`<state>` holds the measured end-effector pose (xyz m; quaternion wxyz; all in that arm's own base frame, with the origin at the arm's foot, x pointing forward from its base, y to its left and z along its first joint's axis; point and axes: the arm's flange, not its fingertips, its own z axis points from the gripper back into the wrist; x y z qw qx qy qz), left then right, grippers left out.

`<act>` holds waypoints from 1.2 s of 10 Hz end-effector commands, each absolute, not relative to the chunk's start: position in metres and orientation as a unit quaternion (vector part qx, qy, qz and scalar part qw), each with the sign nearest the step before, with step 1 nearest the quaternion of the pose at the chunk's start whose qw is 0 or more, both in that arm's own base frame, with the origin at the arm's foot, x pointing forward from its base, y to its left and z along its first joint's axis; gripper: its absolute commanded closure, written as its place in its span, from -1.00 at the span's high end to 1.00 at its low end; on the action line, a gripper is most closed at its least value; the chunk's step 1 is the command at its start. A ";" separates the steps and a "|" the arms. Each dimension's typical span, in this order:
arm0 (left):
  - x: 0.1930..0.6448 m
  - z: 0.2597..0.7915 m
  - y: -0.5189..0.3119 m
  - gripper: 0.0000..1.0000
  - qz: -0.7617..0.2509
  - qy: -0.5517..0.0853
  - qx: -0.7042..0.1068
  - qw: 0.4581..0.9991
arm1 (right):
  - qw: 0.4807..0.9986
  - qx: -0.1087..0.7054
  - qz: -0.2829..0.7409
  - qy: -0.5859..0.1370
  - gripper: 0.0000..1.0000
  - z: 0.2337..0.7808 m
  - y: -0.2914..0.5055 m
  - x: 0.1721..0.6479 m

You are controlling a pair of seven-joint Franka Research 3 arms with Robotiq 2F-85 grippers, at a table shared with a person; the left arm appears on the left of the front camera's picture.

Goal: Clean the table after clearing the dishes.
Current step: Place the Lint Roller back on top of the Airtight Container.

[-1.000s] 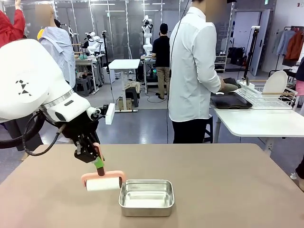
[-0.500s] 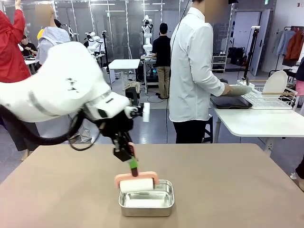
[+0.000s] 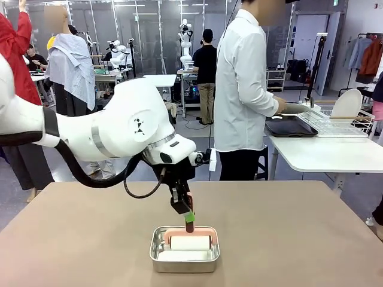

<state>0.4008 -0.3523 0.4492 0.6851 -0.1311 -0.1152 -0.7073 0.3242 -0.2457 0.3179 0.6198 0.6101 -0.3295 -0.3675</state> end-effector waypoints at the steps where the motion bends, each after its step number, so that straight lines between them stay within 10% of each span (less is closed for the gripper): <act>1: 0.419 0.447 -0.358 -0.59 -0.700 -0.106 -0.108 0.698 | 0.622 0.611 -0.363 -0.328 1.00 0.321 -0.240 0.319; 8: 0.476 0.412 -0.357 -0.59 -0.685 -0.074 -0.105 0.717 | 0.622 0.611 -0.363 -0.328 1.00 0.321 -0.240 0.319; 9: 0.481 0.412 -0.358 0.14 -0.682 -0.075 -0.104 0.720 | 0.622 0.611 -0.363 -0.328 1.00 0.321 -0.240 0.319; 10: 0.483 0.413 -0.358 0.15 -0.685 -0.075 -0.102 0.718 | 0.622 0.611 -0.363 -0.328 1.00 0.321 -0.240 0.319; 11: 0.484 0.415 -0.358 0.89 -0.685 -0.075 -0.100 0.718 | 0.622 0.611 -0.363 -0.328 1.00 0.321 -0.240 0.319; 12: 0.485 0.417 -0.357 0.23 -0.685 -0.074 -0.099 0.718 | 0.622 0.611 -0.363 -0.328 1.00 0.321 -0.240 0.319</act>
